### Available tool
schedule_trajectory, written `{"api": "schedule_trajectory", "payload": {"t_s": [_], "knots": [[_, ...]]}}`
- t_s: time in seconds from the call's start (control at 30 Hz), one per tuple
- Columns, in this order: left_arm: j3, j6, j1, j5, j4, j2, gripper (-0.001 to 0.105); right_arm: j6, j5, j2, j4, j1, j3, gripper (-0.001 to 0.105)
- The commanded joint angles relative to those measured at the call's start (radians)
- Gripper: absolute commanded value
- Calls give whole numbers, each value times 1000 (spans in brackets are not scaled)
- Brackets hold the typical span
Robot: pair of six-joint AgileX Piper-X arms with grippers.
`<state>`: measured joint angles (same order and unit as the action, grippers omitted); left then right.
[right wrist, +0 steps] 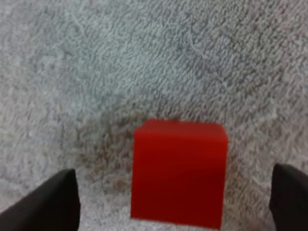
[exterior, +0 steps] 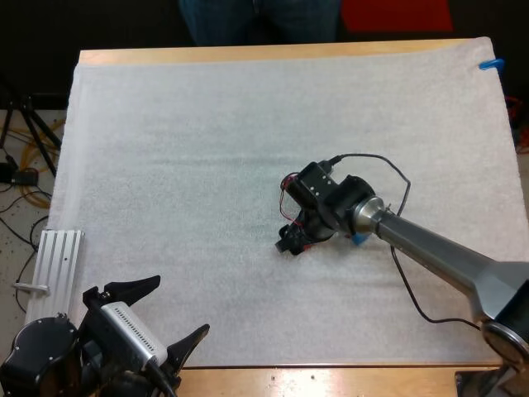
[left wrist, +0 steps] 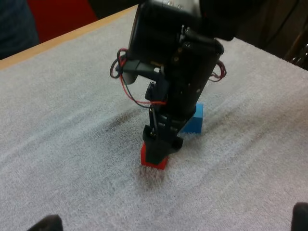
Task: Stack red cube on blue cube
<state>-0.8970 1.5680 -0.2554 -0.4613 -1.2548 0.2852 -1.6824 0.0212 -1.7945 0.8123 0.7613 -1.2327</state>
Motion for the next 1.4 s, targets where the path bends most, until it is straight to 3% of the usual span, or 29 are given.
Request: {"api": "schedule_trajectory", "payload": {"t_s": [0.0,0.2,0.43,0.57,0.7,1.03,1.37], "knots": [[-6,-3,-4,-15,-2,1,87,4,11,-5,-6,0,-9,77],[-6,-3,-4,-15,-2,1,87,4,20,-47,-7,0,-12,75],[-6,-3,-4,-15,-2,1,87,21,20,-61,-21,0,-12,34],[-6,-3,-4,-15,-2,1,87,21,20,-58,-13,0,-43,25],[-6,-3,-4,-15,-2,1,87,17,13,-32,44,0,-98,25],[-6,-3,-4,-15,-2,1,87,-45,-152,126,202,-9,-151,25],[-6,-3,-4,-15,-2,1,87,-41,-138,155,331,-155,-145,25]]}}
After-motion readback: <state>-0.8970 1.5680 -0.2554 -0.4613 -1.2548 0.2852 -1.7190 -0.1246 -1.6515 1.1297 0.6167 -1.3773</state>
